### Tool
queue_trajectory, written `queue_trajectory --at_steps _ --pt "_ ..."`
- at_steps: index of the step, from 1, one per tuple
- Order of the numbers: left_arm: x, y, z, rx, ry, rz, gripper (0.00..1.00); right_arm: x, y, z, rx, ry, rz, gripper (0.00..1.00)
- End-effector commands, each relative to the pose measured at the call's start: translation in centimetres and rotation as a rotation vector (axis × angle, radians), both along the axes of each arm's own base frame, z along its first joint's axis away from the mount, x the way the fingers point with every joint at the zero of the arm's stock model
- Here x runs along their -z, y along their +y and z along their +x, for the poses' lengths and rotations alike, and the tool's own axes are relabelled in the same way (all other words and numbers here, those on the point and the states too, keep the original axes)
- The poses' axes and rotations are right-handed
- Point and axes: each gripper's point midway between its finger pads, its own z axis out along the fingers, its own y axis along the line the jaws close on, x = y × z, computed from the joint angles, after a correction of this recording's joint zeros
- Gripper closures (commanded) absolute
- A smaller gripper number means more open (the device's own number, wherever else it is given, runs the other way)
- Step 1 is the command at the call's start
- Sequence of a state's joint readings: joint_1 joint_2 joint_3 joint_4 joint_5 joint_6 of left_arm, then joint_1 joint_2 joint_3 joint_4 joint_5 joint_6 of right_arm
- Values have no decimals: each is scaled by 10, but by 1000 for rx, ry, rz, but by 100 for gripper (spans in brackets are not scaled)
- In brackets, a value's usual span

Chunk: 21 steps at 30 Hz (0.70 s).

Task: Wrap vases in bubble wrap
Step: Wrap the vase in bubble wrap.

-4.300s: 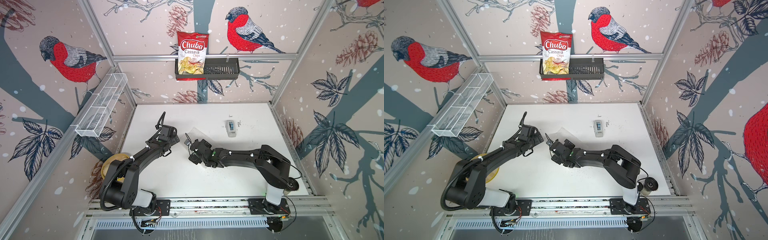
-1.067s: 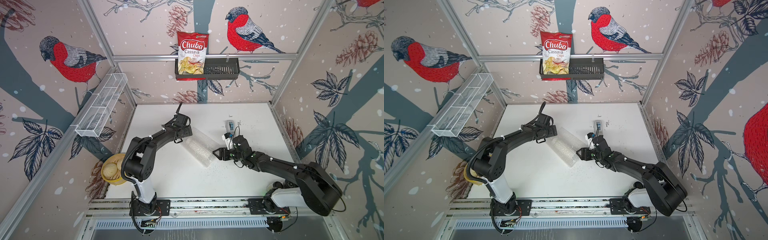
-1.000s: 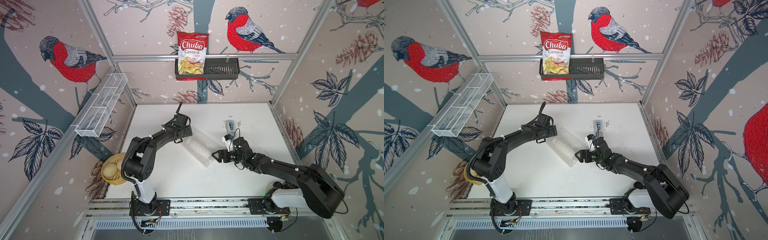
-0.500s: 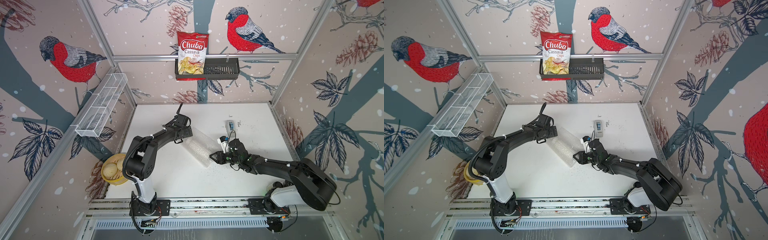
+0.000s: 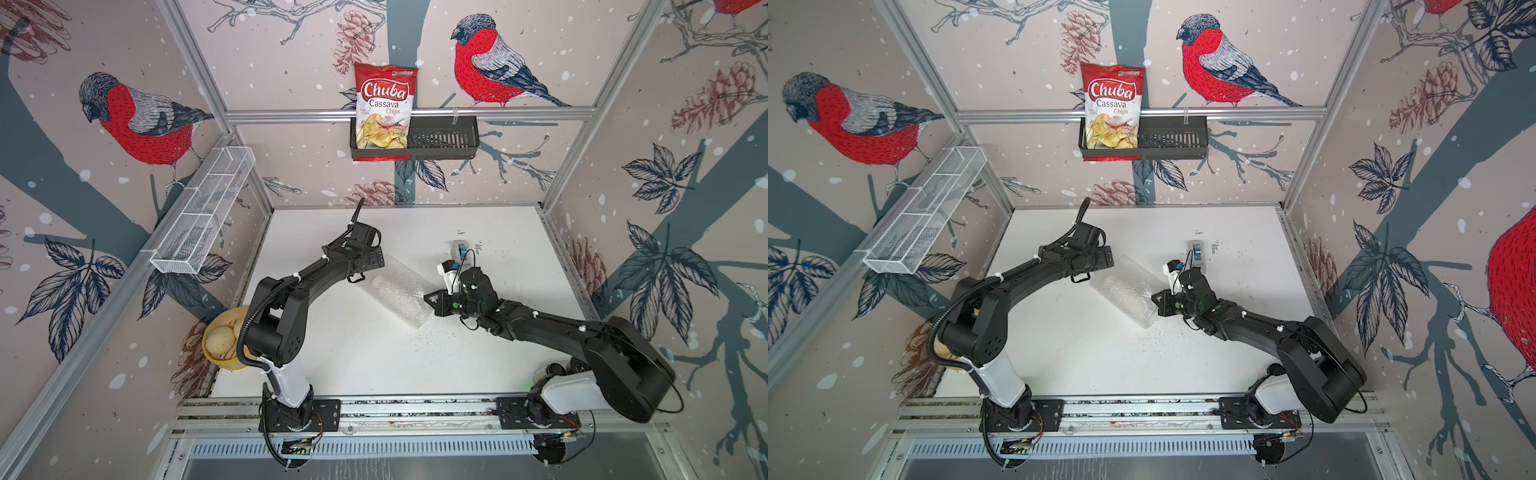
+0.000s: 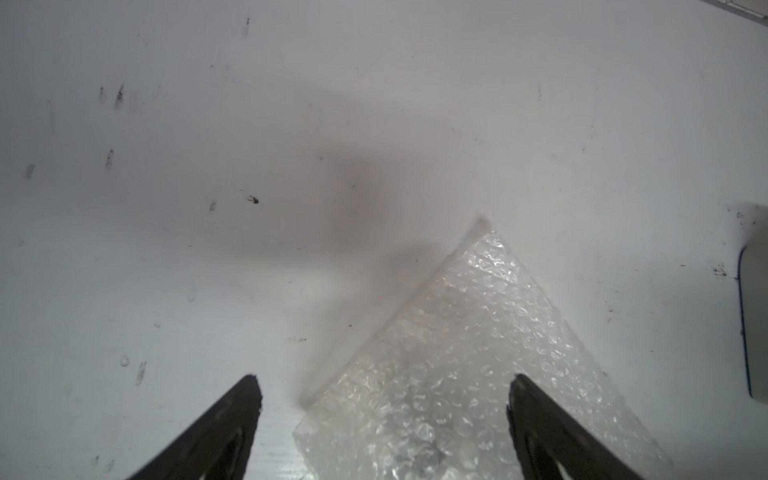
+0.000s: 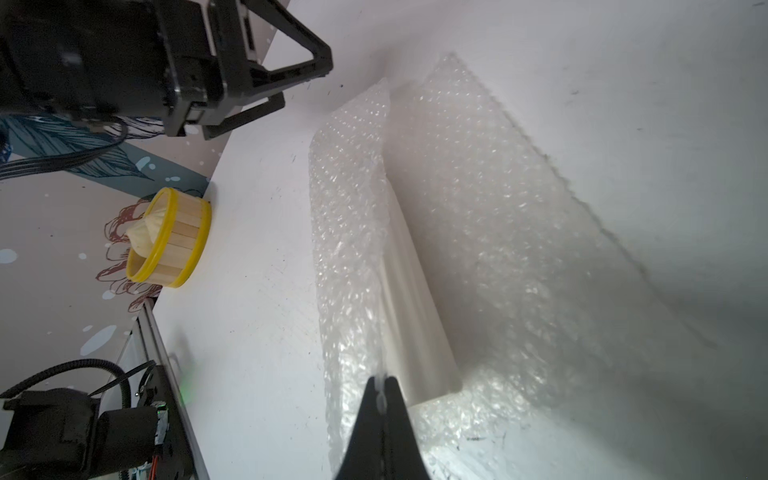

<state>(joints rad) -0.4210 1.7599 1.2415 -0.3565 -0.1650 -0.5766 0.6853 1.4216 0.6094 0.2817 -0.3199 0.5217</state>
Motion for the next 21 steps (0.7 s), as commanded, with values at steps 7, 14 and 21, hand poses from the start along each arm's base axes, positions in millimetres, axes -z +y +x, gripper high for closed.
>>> queue_trajectory --at_steps 7,14,21 --pt "7 -21 -6 84 32 86 7 43 -11 2 25 79 -73 100" --pt "30 -32 -2 130 85 125 7 60 -17 -8 14 111 -98 99" --pt "52 -31 -4 143 134 158 7 51 -11 -6 -9 75 -129 94"
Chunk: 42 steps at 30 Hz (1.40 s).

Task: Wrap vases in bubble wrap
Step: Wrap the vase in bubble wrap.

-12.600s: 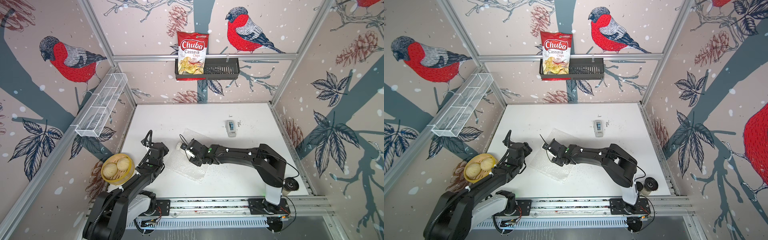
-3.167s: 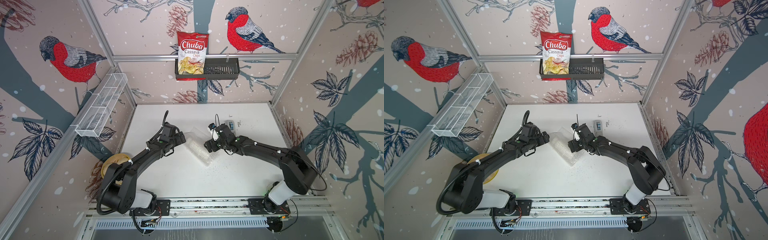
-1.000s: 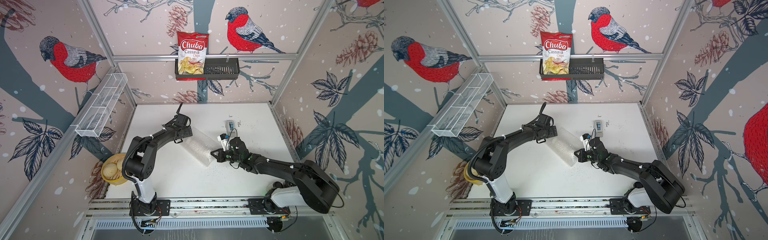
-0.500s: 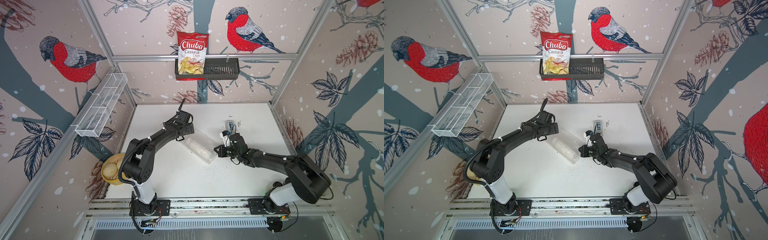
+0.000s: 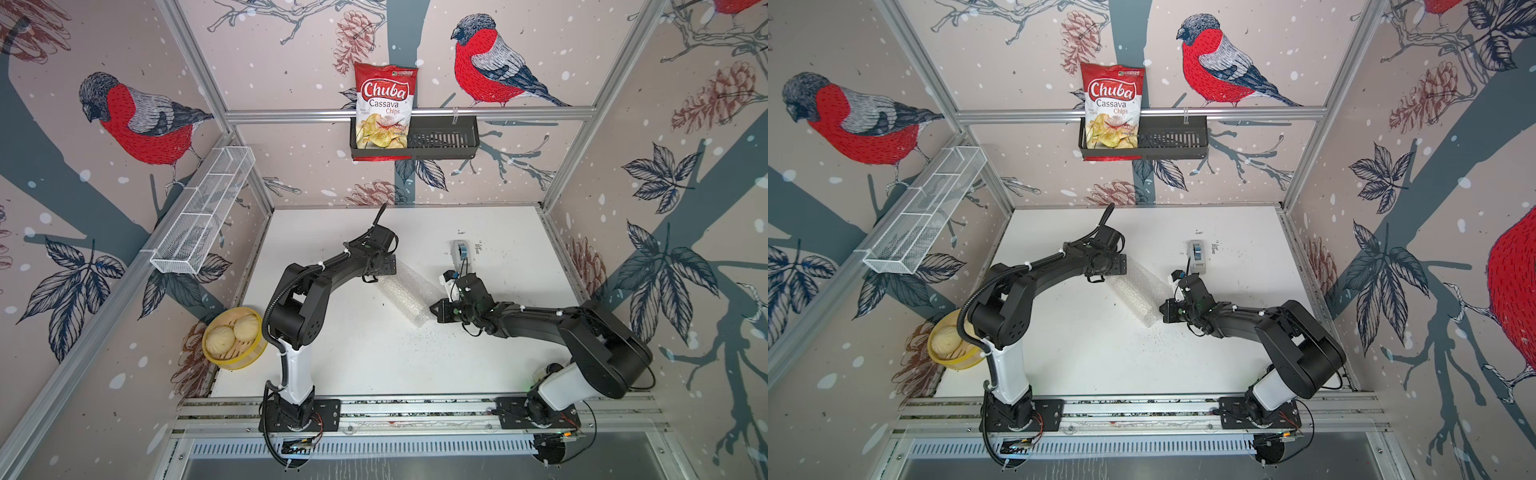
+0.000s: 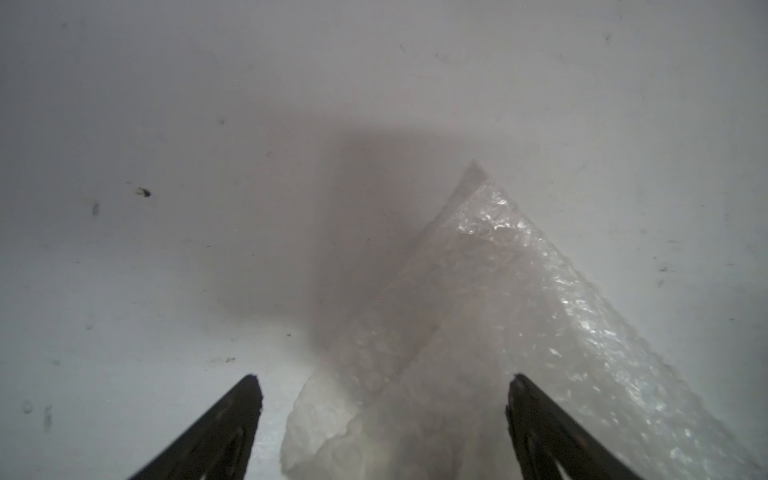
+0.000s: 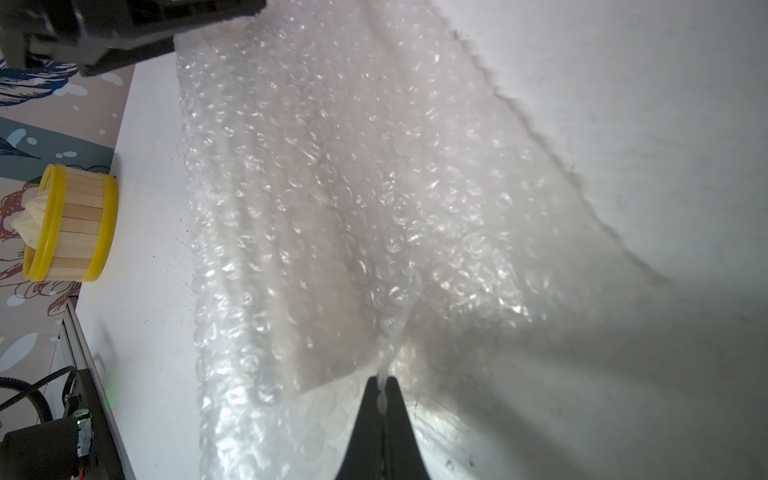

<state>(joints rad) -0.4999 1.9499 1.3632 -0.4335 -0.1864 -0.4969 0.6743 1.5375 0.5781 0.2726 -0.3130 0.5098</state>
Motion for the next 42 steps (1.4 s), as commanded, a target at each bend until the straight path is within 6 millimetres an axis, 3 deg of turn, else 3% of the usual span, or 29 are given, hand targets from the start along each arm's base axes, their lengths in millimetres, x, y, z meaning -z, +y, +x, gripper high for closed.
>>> queue_trajectory --at_steps 1,6,7,9,10,14,15,18,21,29,37,42 --pt "6 6 -3 7 20 41 7 -6 4 3 -26 -43 -33 93" --pt "11 16 -10 -17 27 76 8 -9 7 5 -31 -73 -92 80" --pt "11 18 -11 -25 23 80 8 -11 5 6 -19 -85 -110 72" --pt "10 20 -12 -33 17 77 8 -19 -1 10 13 -115 -138 45" --pt "10 20 -13 -35 18 74 8 -24 -5 12 35 -137 -155 36" --pt "11 18 -13 -39 18 64 8 -58 -21 22 132 -270 -229 5" --pt "11 18 -13 -39 19 64 8 -71 -20 22 140 -327 -244 2" --pt "12 18 -13 -42 20 60 8 -108 5 11 62 -482 -235 0" --pt "12 18 -13 -45 19 62 8 -117 38 0 -72 -559 -205 0" --pt "11 16 -12 -48 21 51 8 -76 90 3 -272 -627 -393 0" --pt "11 16 -11 -49 24 52 8 -46 108 9 -335 -589 -442 0" --pt "11 16 -11 -49 26 54 8 -28 109 9 -353 -557 -458 0"
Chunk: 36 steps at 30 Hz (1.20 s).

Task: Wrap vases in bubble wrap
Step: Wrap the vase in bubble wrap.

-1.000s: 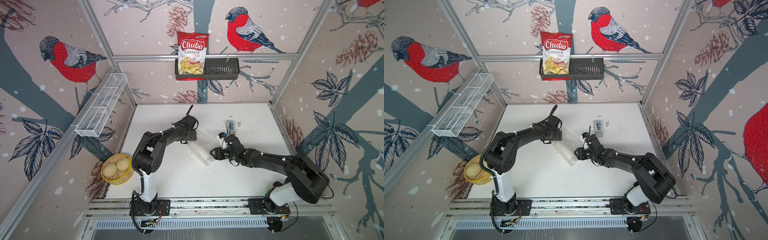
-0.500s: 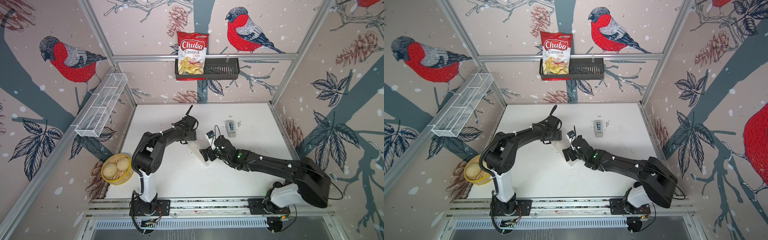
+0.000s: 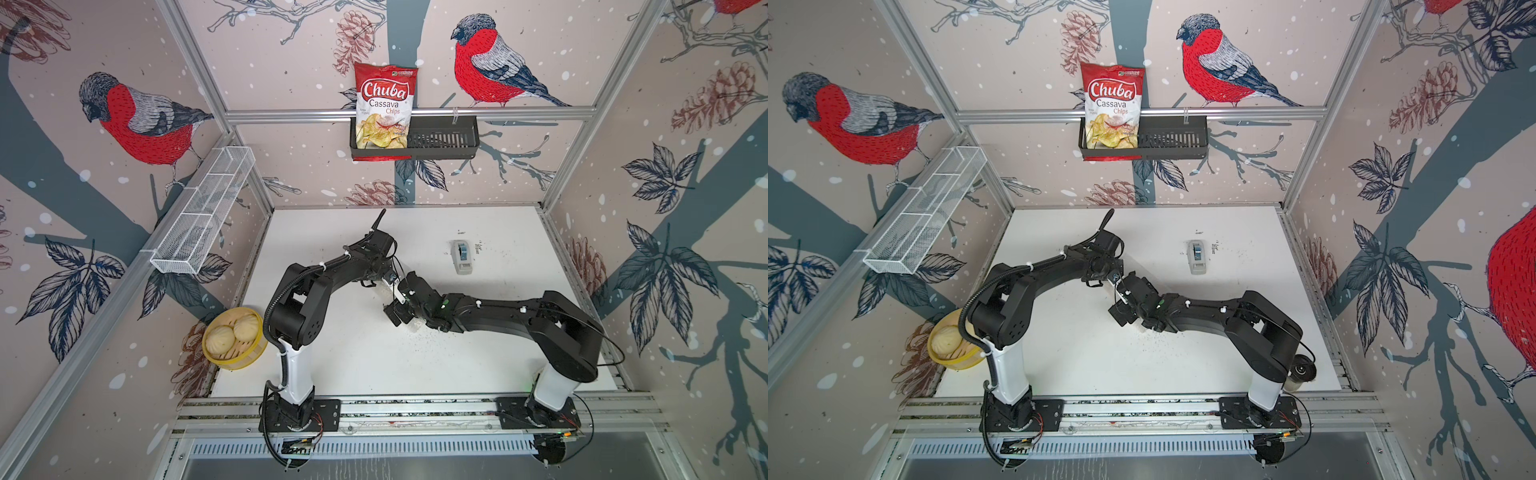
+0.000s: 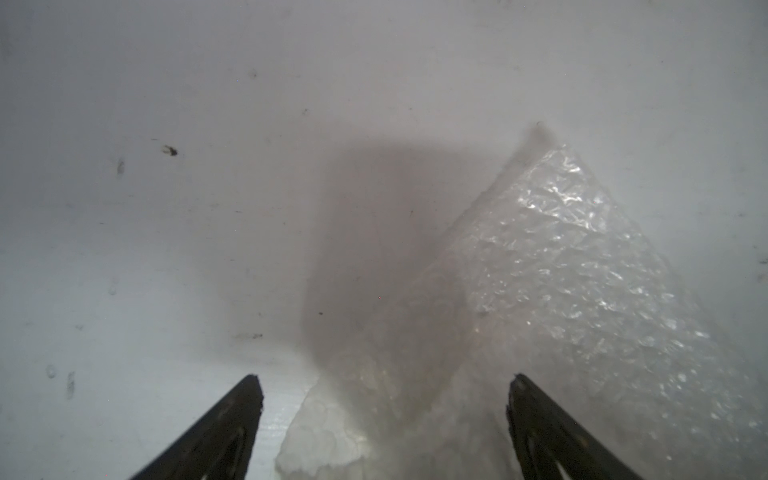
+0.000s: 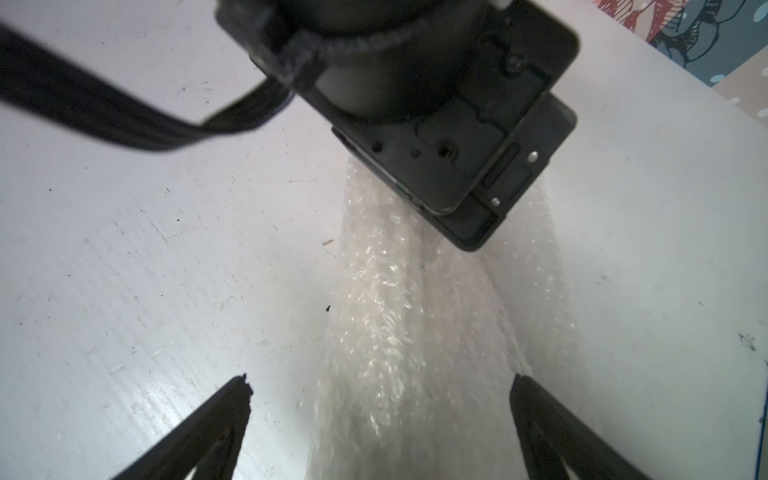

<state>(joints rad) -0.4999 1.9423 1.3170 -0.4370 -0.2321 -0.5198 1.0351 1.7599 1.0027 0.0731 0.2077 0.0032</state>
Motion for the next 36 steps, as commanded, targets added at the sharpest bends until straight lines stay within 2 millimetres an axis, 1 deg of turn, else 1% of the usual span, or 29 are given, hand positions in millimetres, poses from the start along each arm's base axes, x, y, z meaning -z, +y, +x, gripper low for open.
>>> queue_trajectory --at_steps 1,7,14,18,22,26,28,31,34,36 --pt "0 1 -1 -9 7 7 8 11 1 -1 -14 18 -20 0" --pt "0 2 -1 -9 10 12 8 35 0 -2 -17 55 -55 0" --pt "-1 2 -1 -14 12 10 8 45 -1 -3 -19 82 -53 11" --pt "-7 6 1 -44 3 17 8 50 0 -5 -23 102 -48 21" --pt "-21 12 7 -79 -21 0 6 55 -1 -6 -16 124 -39 27" --pt "-42 18 18 -114 -49 -89 4 55 -2 -6 -10 161 1 32" --pt "-53 25 25 -138 -65 -125 4 55 -4 -6 -9 183 27 34" --pt "-72 41 31 -185 -100 -165 4 52 -6 -5 -4 243 84 36" --pt "-86 55 28 -225 -143 -202 4 47 -7 -4 7 345 180 37" --pt "-92 60 20 -233 -186 -223 4 45 -9 0 36 444 267 39"
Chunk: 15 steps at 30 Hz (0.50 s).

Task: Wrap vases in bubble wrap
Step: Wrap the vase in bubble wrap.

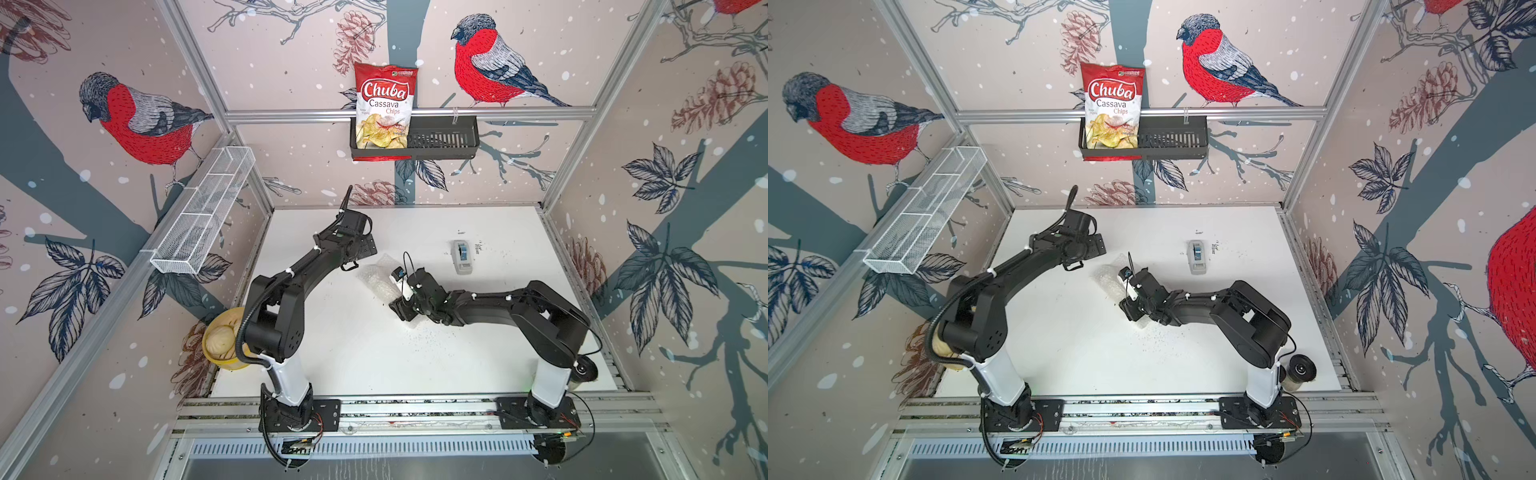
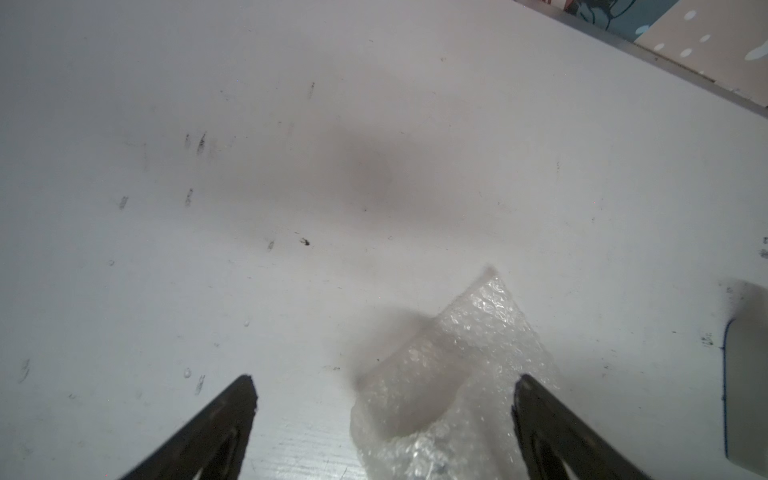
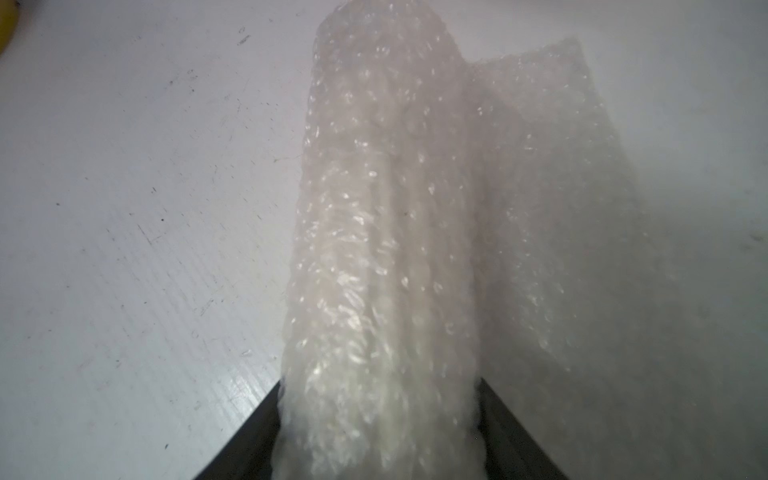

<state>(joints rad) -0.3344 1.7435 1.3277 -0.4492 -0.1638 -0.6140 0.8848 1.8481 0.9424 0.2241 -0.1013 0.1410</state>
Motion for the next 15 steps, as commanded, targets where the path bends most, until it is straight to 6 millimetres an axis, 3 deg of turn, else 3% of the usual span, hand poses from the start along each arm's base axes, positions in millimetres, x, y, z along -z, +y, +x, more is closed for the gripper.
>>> queue_trajectory --at_steps 1,4,9,15 --pt "-8 2 -11 -17 -52 -53 4 7 -3 -14 21 239 115 41" --pt "-3 -2 -33 11 -74 -131 4 8 -8 -12 68 391 228 42" --pt "24 -29 -71 121 -24 -314 5 11 -17 -12 141 586 385 42" --pt "47 -52 -92 187 3 -486 5 2 -22 -13 193 736 575 42"
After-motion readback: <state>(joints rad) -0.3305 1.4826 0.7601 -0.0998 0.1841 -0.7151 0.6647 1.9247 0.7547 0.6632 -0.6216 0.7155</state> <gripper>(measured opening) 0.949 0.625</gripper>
